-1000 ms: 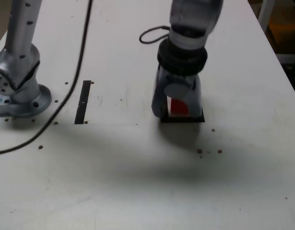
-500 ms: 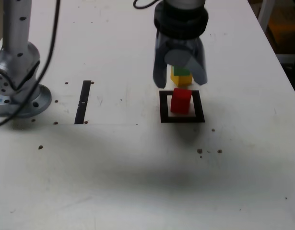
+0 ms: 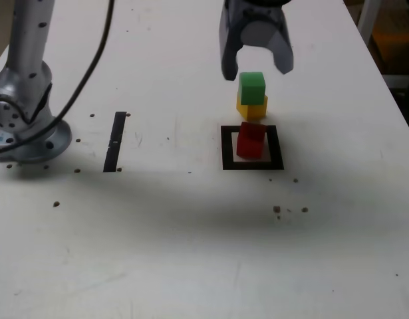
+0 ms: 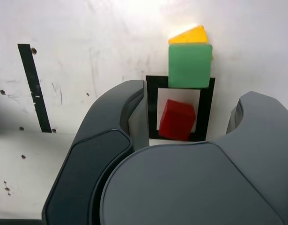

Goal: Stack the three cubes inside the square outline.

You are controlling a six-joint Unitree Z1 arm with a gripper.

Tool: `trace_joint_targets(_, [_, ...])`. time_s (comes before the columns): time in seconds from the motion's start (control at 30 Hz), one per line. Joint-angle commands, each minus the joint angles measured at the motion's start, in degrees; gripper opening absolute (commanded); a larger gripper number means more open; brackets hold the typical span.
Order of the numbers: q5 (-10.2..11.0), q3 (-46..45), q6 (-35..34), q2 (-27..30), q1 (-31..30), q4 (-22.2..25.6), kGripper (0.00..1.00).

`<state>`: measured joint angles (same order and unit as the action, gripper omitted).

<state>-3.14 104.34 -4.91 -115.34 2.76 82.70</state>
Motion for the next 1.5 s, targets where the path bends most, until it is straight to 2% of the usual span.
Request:
trace_joint_targets(0.0, [-0.3, 0.5, 0.7, -0.8, 0.8, 0.4, 0.73])
trace_joint_targets(0.3, [-1.6, 1.4, 3.2, -3.9, 3.3, 0.4, 0.73])
trace_joint_targets(1.07, [-3.5, 0.9, 7.1, -10.1, 7.5, -0.4, 0.72])
trace_joint_targets(1.17, [-3.9, 0.7, 7.4, -10.9, 7.7, -0.6, 0.68])
trace_joint_targets(1.23, [-4.0, 0.6, 7.5, -11.2, 7.9, -0.9, 0.63])
trace_joint_targets(1.47, [-3.0, 0.7, 7.5, -11.3, 8.0, -1.8, 0.46])
